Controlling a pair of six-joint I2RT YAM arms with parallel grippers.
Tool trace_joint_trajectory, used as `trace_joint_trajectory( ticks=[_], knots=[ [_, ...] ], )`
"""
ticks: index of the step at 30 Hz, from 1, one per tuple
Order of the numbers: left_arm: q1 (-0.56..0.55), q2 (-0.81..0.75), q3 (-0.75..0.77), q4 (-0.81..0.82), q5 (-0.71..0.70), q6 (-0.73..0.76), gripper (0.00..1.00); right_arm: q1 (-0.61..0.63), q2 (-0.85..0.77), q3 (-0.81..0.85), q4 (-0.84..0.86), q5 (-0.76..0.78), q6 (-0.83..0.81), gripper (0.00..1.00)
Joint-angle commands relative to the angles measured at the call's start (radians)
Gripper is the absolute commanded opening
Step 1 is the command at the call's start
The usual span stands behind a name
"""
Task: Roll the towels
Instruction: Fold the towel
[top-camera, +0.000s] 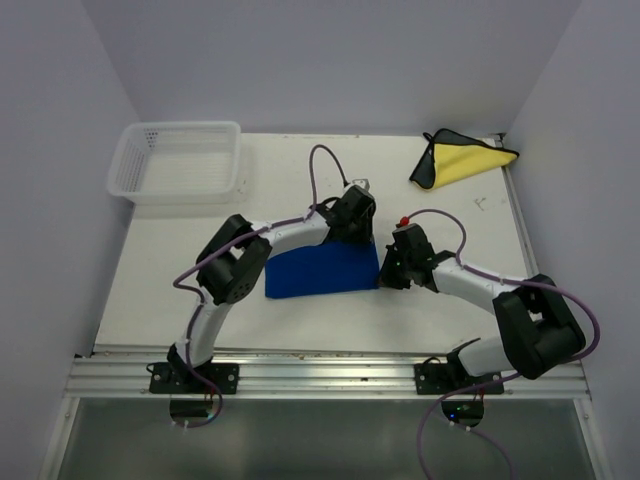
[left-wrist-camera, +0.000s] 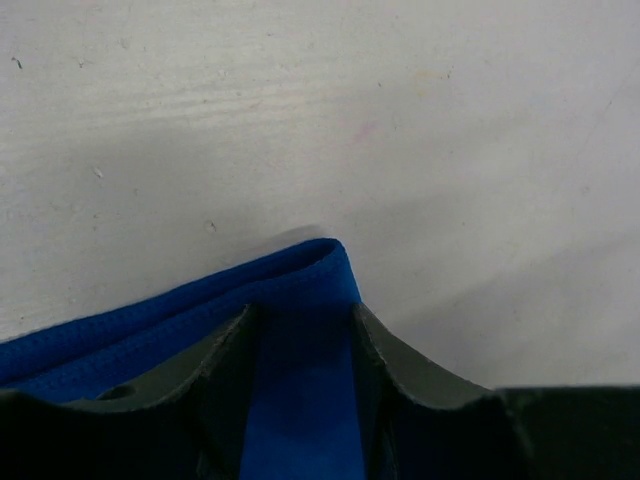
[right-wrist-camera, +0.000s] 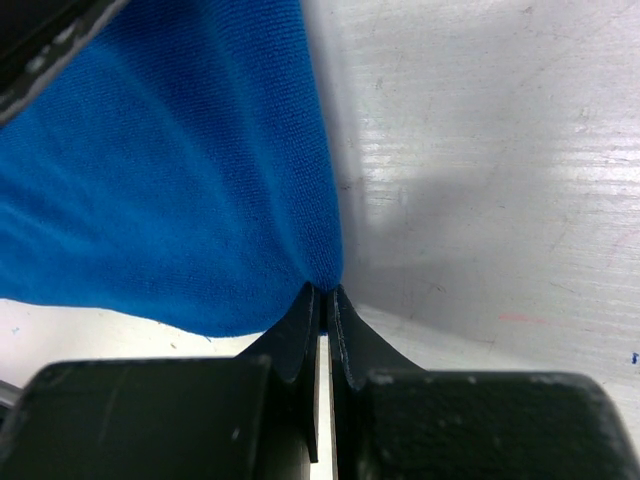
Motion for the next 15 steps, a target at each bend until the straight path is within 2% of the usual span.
trace_joint_trajectory(
  ticks=[1,9,15],
  knots=[
    [-0.003,0.025,0.074,-0.022,-0.07,0.027,0.45,0.002,0.007,-0.025,0.052,-0.011,0.011,0.0],
    [-0.013,0.029,0.117,-0.062,-0.105,0.033,0.46,0.003,0.018,-0.032,0.062,-0.021,-0.003,0.0],
    [-0.046,0.031,0.087,-0.071,-0.133,0.044,0.46,0.003,0.02,-0.034,0.069,-0.024,-0.006,0.0]
  ],
)
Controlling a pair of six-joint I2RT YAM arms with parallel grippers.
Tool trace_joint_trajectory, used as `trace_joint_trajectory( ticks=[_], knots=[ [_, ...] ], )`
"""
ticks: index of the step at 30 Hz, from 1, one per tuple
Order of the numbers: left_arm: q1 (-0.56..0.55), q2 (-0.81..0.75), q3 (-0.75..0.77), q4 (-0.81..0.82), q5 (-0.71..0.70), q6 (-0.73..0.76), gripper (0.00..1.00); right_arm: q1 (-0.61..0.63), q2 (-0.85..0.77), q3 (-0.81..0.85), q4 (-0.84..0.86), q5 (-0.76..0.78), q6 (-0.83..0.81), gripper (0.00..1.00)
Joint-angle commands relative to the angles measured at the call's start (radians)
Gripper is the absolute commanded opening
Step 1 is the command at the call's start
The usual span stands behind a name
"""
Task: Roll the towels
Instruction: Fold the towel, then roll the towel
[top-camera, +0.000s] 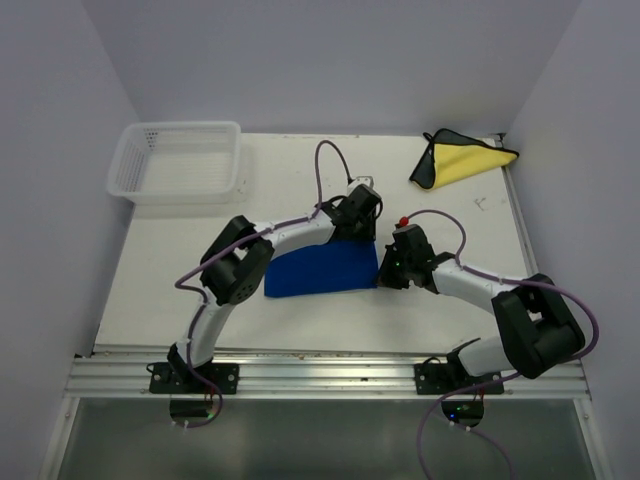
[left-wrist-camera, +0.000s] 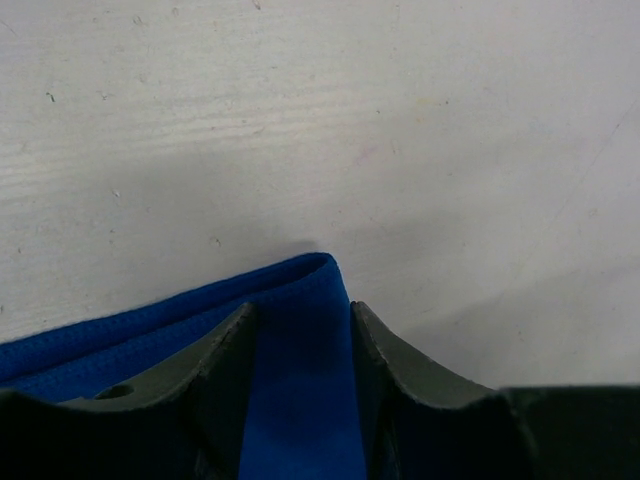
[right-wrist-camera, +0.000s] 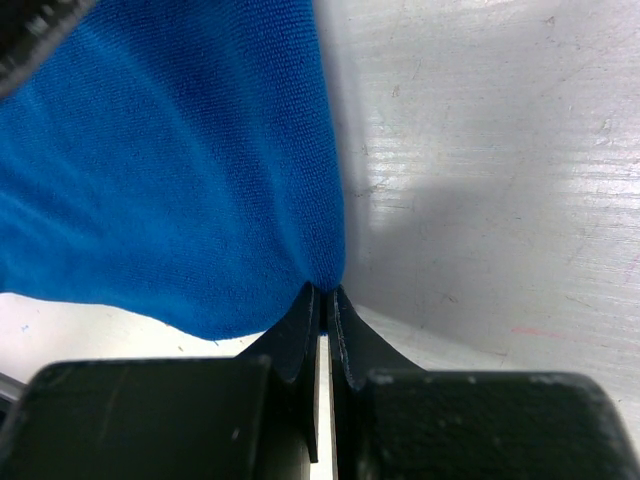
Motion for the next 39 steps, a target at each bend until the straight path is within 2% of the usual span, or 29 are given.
trace_joint_trajectory(
  ticks=[1,13,16,19,23,26,31,35,39],
  knots=[
    [-0.027,0.01,0.007,-0.011,-0.04,0.025,0.46,0.003,0.015,-0.013,0.012,-0.003,-0.01,0.0],
    [-0.069,0.117,0.122,-0.134,-0.154,0.063,0.47,0.003,-0.048,0.008,-0.034,0.015,-0.059,0.0],
    [-0.069,0.126,0.122,-0.142,-0.163,0.059,0.44,0.003,-0.046,-0.005,0.003,-0.008,-0.062,0.0],
    [-0.067,0.143,0.139,-0.155,-0.164,0.054,0.35,0.006,-0.048,-0.028,0.04,-0.016,-0.074,0.0],
    [-0.063,0.165,0.166,-0.183,-0.161,0.036,0.12,0.032,-0.075,-0.038,0.052,-0.004,-0.1,0.0],
    [-0.055,0.145,0.134,-0.165,-0.157,0.022,0.01,0.075,-0.117,-0.022,0.018,0.061,-0.132,0.0],
    [-0.032,0.03,0.001,-0.011,-0.114,-0.034,0.0,0.144,-0.128,0.017,-0.052,0.185,-0.181,0.0],
    [0.009,-0.076,-0.184,0.159,-0.001,-0.096,0.0,0.223,-0.112,0.053,-0.112,0.288,-0.188,0.0],
    [0.052,-0.165,-0.297,0.315,0.079,-0.138,0.0,0.271,-0.111,0.087,-0.193,0.409,-0.174,0.0]
  ],
)
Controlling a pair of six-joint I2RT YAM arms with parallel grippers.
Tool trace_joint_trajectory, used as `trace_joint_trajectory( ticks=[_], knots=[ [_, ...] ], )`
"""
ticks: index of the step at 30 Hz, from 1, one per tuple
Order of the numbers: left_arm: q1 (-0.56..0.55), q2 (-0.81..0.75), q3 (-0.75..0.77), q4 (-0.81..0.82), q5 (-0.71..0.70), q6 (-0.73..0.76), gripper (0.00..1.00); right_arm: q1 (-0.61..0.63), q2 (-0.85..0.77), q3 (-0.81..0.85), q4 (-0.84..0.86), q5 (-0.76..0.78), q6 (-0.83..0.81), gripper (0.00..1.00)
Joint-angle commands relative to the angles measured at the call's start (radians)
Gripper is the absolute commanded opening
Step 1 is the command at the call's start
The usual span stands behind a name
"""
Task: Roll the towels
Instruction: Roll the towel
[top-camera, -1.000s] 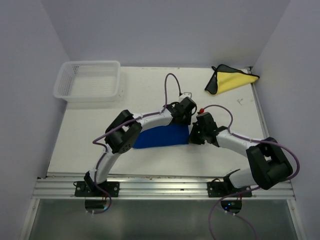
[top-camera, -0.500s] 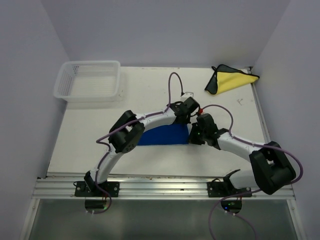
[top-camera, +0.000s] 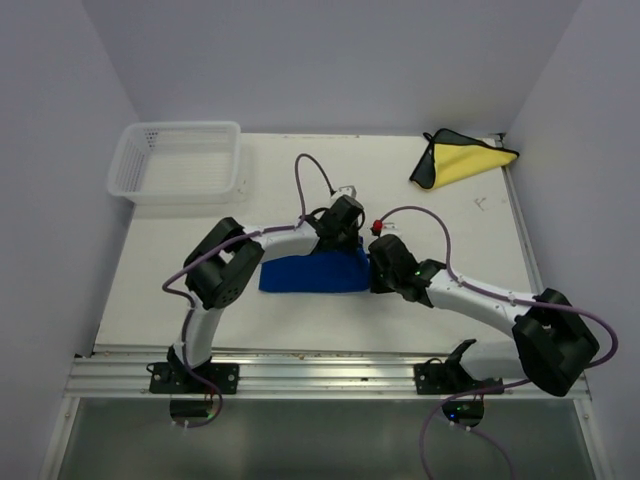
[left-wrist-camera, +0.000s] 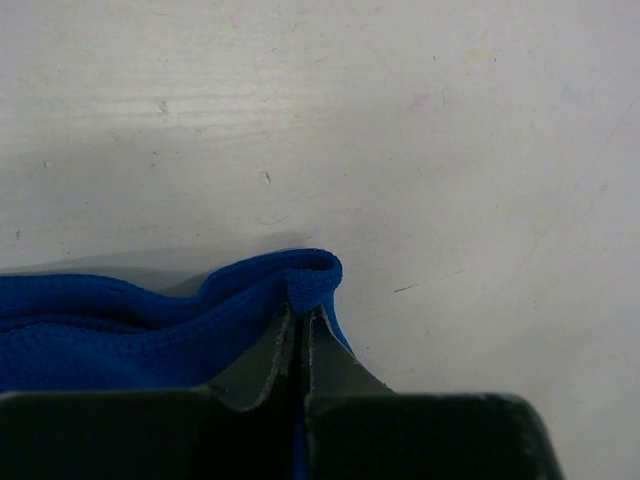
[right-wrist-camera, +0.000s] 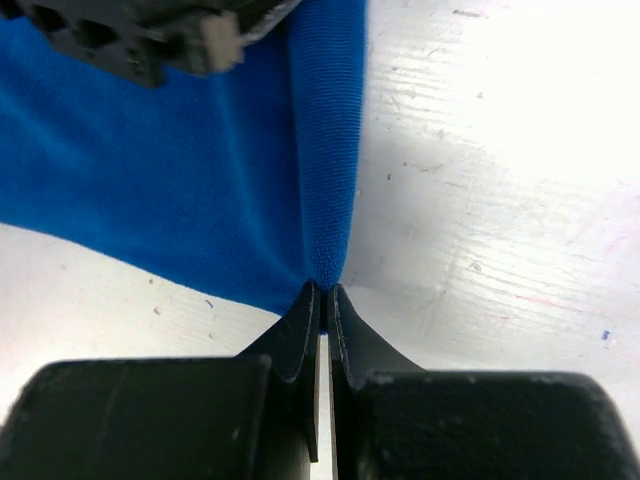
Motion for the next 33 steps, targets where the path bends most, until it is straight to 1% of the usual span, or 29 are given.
trace_joint_trajectory(
  ticks=[1,2,4,5,7,12,14,15,17,18,21,26,28,30,33],
  knots=[
    [0.059,-0.086,-0.077,0.188,0.088,-0.062,0.0,0.03,0.004,0.053,-0.109,0.142,-0.008,0.0],
    [0.064,-0.096,-0.101,0.207,0.102,-0.065,0.0,0.044,0.011,0.07,-0.123,0.181,-0.009,0.0],
    [0.078,-0.122,-0.147,0.277,0.154,-0.085,0.0,0.063,0.027,0.082,-0.148,0.213,-0.011,0.0],
    [0.084,-0.128,-0.16,0.314,0.154,-0.094,0.0,0.067,0.031,0.087,-0.148,0.218,-0.019,0.0],
    [0.095,-0.137,-0.178,0.336,0.199,-0.108,0.0,0.098,0.036,0.093,-0.143,0.23,-0.054,0.0],
    [0.102,-0.134,-0.186,0.38,0.223,-0.1,0.0,0.138,0.065,0.139,-0.174,0.264,-0.153,0.0],
    [0.109,-0.126,-0.198,0.418,0.246,-0.105,0.0,0.165,0.085,0.165,-0.207,0.305,-0.177,0.0],
    [0.11,-0.123,-0.204,0.432,0.254,-0.111,0.0,0.176,0.102,0.176,-0.226,0.354,-0.184,0.0],
    [0.113,-0.116,-0.218,0.472,0.268,-0.112,0.0,0.191,0.109,0.199,-0.259,0.379,-0.197,0.0],
    [0.115,-0.114,-0.224,0.489,0.271,-0.115,0.0,0.199,0.117,0.208,-0.273,0.423,-0.203,0.0],
    [0.121,-0.106,-0.259,0.579,0.301,-0.121,0.0,0.219,0.16,0.242,-0.33,0.482,-0.2,0.0],
    [0.13,-0.102,-0.31,0.699,0.344,-0.106,0.0,0.23,0.247,0.303,-0.393,0.514,-0.189,0.0],
    [0.135,-0.102,-0.324,0.711,0.36,-0.105,0.0,0.25,0.292,0.356,-0.43,0.57,-0.197,0.0],
    [0.141,-0.094,-0.332,0.736,0.375,-0.096,0.0,0.276,0.353,0.375,-0.473,0.621,-0.191,0.0],
    [0.15,-0.085,-0.333,0.738,0.4,-0.083,0.0,0.296,0.387,0.368,-0.46,0.626,-0.191,0.0]
  ],
)
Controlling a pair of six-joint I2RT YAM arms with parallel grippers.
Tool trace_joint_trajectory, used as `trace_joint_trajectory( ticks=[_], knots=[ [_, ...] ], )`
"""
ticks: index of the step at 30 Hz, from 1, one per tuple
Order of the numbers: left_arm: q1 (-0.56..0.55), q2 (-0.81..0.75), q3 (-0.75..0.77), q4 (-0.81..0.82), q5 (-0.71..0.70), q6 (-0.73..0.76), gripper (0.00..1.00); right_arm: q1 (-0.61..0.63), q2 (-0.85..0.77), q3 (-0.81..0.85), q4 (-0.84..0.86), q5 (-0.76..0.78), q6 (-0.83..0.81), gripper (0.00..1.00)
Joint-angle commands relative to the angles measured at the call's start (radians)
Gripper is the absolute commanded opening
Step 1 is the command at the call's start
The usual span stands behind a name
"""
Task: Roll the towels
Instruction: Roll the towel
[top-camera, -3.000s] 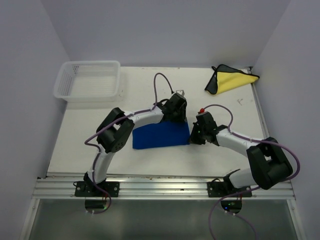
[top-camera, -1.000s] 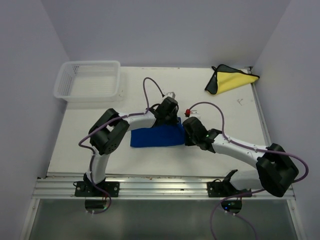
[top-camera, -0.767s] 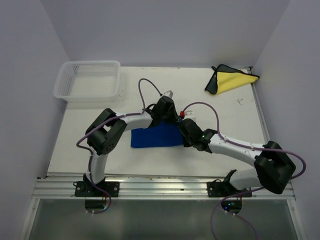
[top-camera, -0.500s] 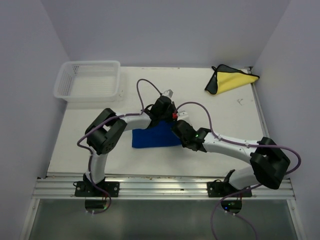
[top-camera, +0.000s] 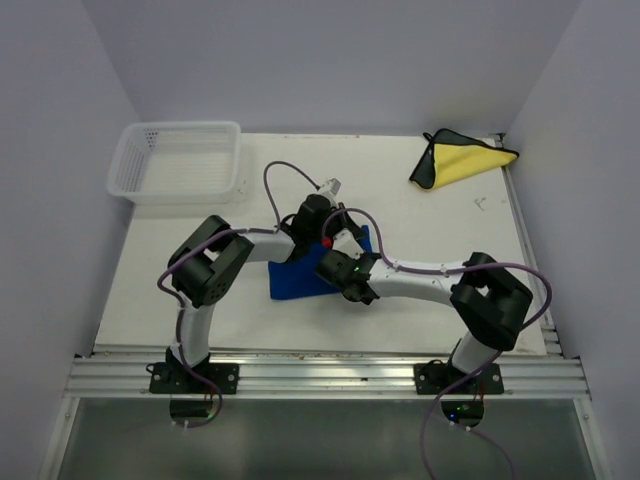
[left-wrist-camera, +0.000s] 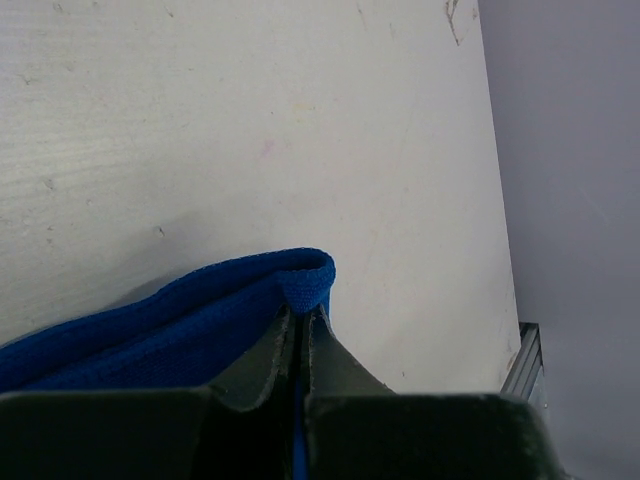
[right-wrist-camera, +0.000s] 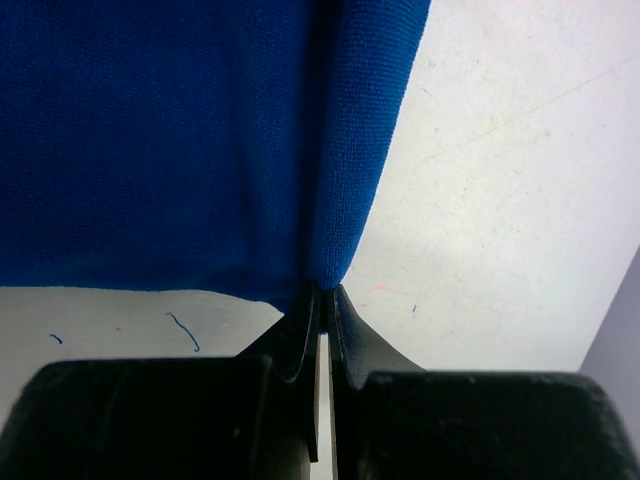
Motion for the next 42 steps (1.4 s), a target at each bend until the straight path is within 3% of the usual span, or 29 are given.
trace_joint_trajectory(
  ticks=[1,16,23,25,32,35,38,42],
  knots=[
    [0.021,0.002,-0.009,0.11,0.034,0.027,0.0,0.032,0.031,0.03,-0.075,0.081,-0.003,0.0],
    [0.034,0.009,-0.048,0.051,0.01,0.105,0.0,0.087,0.115,0.072,-0.081,0.042,-0.049,0.01],
    [0.032,0.012,-0.055,0.054,-0.001,0.118,0.0,0.089,0.013,0.021,-0.002,-0.076,-0.057,0.27],
    [0.034,0.016,-0.057,0.057,-0.003,0.118,0.0,0.089,-0.059,-0.008,0.017,-0.087,-0.039,0.39],
    [0.034,0.02,-0.052,0.067,0.005,0.115,0.0,0.077,-0.297,-0.098,0.075,-0.089,0.087,0.55],
    [0.032,0.019,-0.049,0.064,0.002,0.118,0.0,0.006,-0.398,-0.17,0.159,-0.2,0.164,0.58],
    [0.032,0.02,-0.045,0.064,0.004,0.118,0.0,-0.164,-0.466,-0.273,0.289,-0.451,0.251,0.59],
    [0.034,0.017,-0.041,0.063,0.01,0.116,0.0,-0.339,-0.472,-0.359,0.414,-0.625,0.323,0.61]
  ],
)
